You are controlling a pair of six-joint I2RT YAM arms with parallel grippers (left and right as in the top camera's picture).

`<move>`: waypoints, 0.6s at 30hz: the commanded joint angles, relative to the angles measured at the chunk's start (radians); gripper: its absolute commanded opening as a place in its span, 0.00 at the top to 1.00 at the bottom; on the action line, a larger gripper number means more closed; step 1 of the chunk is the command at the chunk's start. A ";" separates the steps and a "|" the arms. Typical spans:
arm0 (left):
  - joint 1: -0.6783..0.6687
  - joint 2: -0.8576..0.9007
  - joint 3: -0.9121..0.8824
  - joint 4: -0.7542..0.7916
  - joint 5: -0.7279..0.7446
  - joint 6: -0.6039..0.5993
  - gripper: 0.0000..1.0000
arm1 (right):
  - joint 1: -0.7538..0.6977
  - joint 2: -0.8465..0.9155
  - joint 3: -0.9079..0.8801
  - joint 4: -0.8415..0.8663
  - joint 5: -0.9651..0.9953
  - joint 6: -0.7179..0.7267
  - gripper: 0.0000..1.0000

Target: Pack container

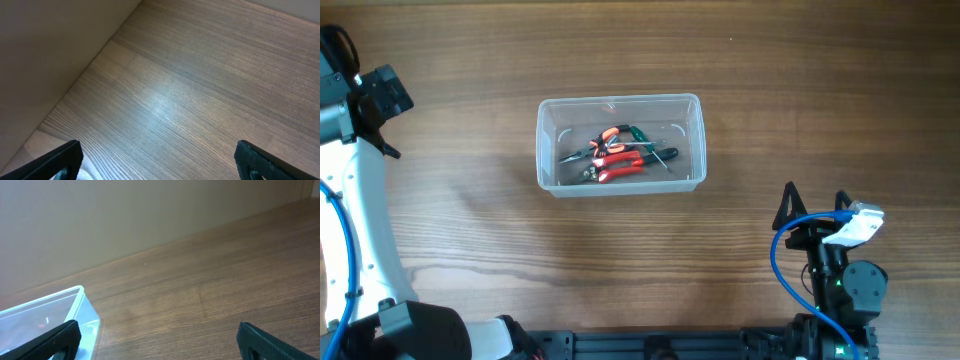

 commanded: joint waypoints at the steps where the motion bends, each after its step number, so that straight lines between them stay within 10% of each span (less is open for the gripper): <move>1: 0.003 0.006 0.008 0.001 0.001 0.001 0.00 | -0.003 -0.009 0.004 0.008 -0.016 0.015 0.00; 18: -0.225 -0.473 -0.048 -0.092 -0.045 0.083 0.00 | -0.003 -0.009 0.004 0.008 -0.016 0.015 0.00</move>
